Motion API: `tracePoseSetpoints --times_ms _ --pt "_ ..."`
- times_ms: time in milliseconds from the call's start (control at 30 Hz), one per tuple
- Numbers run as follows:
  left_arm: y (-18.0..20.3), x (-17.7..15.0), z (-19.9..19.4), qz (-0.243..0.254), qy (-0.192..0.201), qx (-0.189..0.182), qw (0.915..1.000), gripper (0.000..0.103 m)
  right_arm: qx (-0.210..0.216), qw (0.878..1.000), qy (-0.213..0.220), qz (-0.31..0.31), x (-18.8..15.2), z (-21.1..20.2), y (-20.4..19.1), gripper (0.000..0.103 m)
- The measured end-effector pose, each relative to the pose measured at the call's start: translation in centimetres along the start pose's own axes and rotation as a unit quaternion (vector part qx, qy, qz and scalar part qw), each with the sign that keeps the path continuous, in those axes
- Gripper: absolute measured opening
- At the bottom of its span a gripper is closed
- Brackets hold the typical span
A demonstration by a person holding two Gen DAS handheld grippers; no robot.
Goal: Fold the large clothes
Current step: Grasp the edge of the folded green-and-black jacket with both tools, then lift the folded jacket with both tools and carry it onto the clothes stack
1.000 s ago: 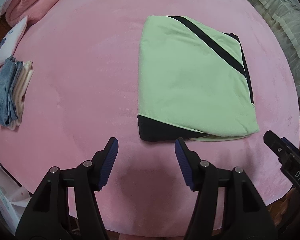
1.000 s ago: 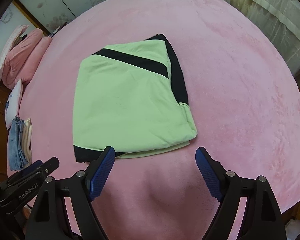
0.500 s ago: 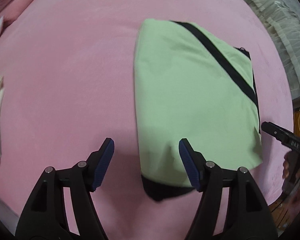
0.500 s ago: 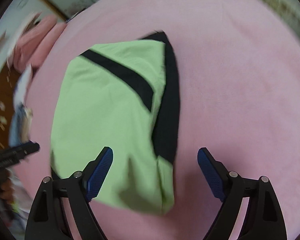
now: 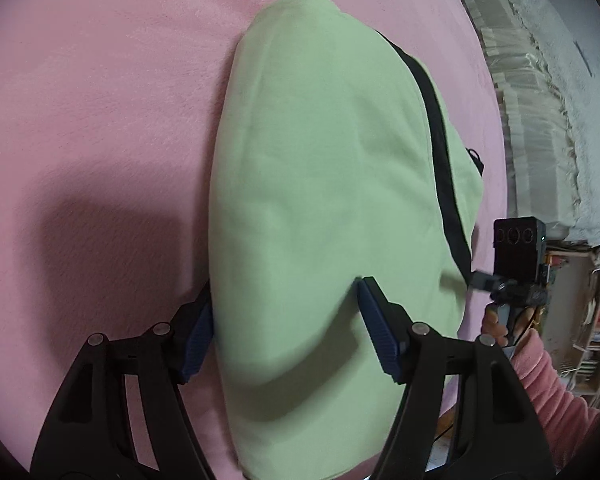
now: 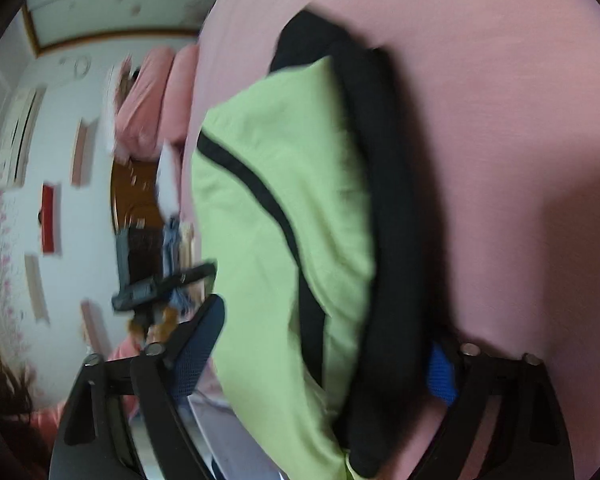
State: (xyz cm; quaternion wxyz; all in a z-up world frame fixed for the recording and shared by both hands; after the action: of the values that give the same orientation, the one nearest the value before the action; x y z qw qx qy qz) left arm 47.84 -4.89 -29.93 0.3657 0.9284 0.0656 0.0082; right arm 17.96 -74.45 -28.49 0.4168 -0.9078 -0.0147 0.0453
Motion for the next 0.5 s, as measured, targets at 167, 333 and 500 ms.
tracePoseSetpoints --times_ms 167,333,500 --pt "-1.6 0.7 1.6 -0.078 -0.021 -0.042 0.9959 0.071 -0.001 1.000 -0.014 0.021 1.0 1.5 0.7 0.040" --pt "0.0 -0.2 1.0 -0.058 0.002 0.000 0.9983 0.045 0.030 0.996 0.029 0.073 -1.3 0.0 2.1 0.021" --pt "3.8 -2.5 -1.5 0.006 0.056 0.025 0.9981 0.023 0.037 0.996 0.065 0.056 -3.4 -2.3 0.3 0.015"
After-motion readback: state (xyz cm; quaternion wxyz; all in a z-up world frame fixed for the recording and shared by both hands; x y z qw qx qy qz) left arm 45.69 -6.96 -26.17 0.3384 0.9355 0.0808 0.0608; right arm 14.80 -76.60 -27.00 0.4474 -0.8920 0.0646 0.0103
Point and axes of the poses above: each gripper's, at about its wrist camera, not at the fingertips, and z roughly the way its jaws point, y to its right, x to its top, the point moved 1 cm from there along z, roughly the way its jaws point, and after that the axes turned 5 degrees about -x, right-handed, at the moved point
